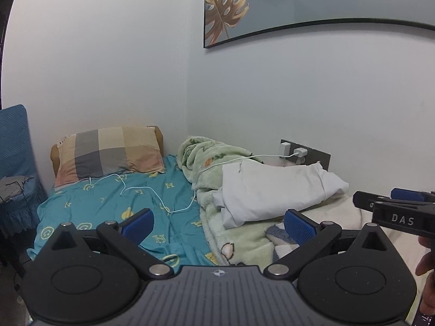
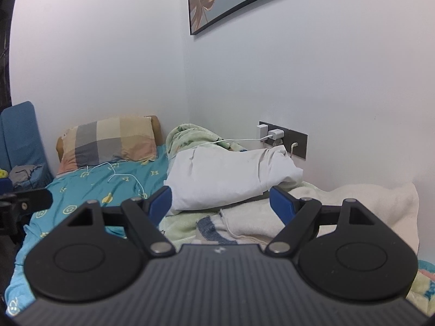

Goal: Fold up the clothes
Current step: 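Release the folded T-shirt with the right gripper and hold both grippers still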

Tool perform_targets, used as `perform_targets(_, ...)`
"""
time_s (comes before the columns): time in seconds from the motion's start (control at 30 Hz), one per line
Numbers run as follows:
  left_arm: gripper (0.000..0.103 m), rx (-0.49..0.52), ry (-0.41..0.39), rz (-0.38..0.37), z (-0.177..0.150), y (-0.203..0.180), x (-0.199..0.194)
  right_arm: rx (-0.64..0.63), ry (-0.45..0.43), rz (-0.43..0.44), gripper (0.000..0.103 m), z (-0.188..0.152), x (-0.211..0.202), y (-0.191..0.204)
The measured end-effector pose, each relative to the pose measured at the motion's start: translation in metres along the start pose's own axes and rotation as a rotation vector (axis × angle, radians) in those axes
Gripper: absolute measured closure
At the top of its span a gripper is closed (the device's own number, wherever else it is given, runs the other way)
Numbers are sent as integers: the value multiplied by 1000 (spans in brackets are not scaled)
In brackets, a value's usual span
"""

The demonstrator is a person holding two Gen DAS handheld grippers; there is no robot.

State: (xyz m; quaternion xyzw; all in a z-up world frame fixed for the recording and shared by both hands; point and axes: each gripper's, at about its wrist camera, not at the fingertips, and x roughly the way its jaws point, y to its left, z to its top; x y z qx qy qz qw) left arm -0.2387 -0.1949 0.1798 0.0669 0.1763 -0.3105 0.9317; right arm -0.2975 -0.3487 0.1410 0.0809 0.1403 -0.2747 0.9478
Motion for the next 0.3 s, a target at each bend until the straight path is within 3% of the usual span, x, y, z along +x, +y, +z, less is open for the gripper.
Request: perform_targets(0.3,0,-4,-6,8,-2,3,-7,-7,9,25,22,-1,-6,10)
